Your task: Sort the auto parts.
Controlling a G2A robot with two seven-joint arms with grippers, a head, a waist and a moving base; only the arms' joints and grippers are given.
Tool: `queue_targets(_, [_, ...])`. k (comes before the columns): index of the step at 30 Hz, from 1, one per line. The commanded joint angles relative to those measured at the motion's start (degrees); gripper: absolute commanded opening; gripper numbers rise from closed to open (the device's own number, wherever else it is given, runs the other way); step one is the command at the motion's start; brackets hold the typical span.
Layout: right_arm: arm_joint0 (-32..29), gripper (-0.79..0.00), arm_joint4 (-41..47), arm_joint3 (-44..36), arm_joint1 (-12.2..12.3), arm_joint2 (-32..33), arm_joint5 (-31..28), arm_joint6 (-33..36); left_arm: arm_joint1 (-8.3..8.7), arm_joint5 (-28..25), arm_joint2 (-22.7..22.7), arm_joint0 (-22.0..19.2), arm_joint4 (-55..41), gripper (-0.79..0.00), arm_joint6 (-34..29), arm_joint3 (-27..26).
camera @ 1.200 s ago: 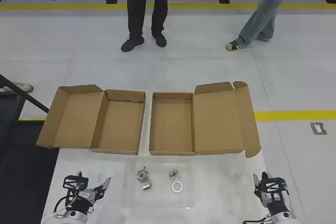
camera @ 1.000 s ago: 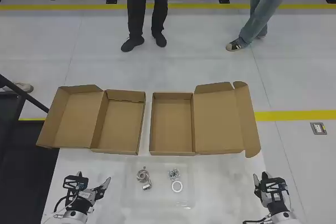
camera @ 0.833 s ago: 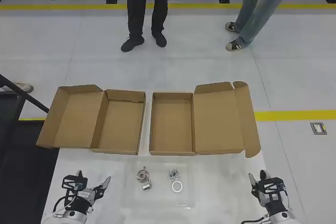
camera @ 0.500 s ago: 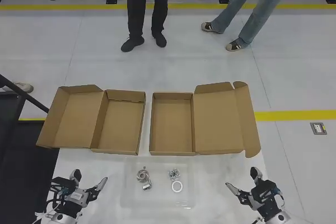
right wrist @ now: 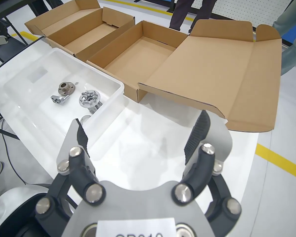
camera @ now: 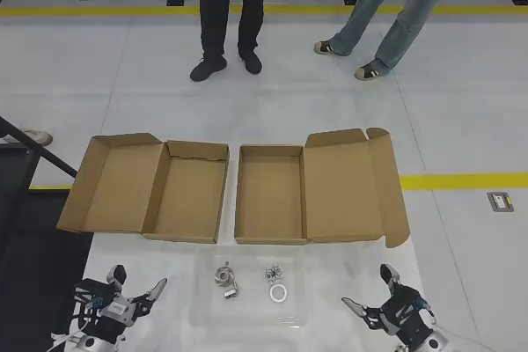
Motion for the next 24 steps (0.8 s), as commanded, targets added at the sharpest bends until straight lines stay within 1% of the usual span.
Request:
queue_targets(1, [-0.1, 0.0, -2.7, -0.3, 0.1, -0.5, -0.9, 0.0, 0.01, -1.3, 0.5, -0.1, -0.2, 0.0, -0.4, -0.1])
queue_targets(3, [0.3, 0.0, -5.7, -1.1, 0.2, -2.3, -1.6, 1.1, 0.01, -1.1, 0.4, -0.3, 0.3, 0.0, -0.7, 0.1])
queue_targets(5, [2.0, 0.0, -8.8, -2.6, 0.2, -4.5, -2.3, 4.5, -0.05, -0.9, 0.9, -0.4, 0.6, 0.0, -0.8, 0.1])
queue_targets(10, [9.6, 0.0, -13.1, -4.4, -0.2, -12.6, -6.4, 13.4, -0.13, -0.8, 1.0, 0.1, 0.7, 0.0, -0.8, -0.6])
queue_targets(13, [16.0, 0.0, -12.0, -2.9, -0.8, -17.9, -8.8, 20.9, -0.17, -0.7, 0.6, 0.6, 0.4, 0.0, -0.6, -0.9])
queue_targets(15, [20.5, 0.0, -10.5, -0.9, -1.3, -21.2, -9.5, 25.8, -0.2, -0.5, 0.3, 0.8, 0.3, 0.0, -0.6, -1.1])
queue_targets(19, [29.7, 0.0, -4.9, 4.8, -2.8, -28.2, -11.1, 36.6, -0.25, -0.6, 0.0, 1.6, 0.5, 0.0, -0.3, -1.9])
queue_targets(22, [34.0, 0.0, -2.6, 7.1, -3.7, -31.8, -10.5, 41.2, -0.24, -1.0, -0.1, 2.1, 1.0, 0.0, -0.6, -2.4])
queue_targets(24, [34.0, 0.0, -2.6, 7.1, -3.7, -31.8, -10.5, 41.2, -0.24, -1.0, -0.1, 2.1, 1.0, 0.0, -0.6, -2.4])
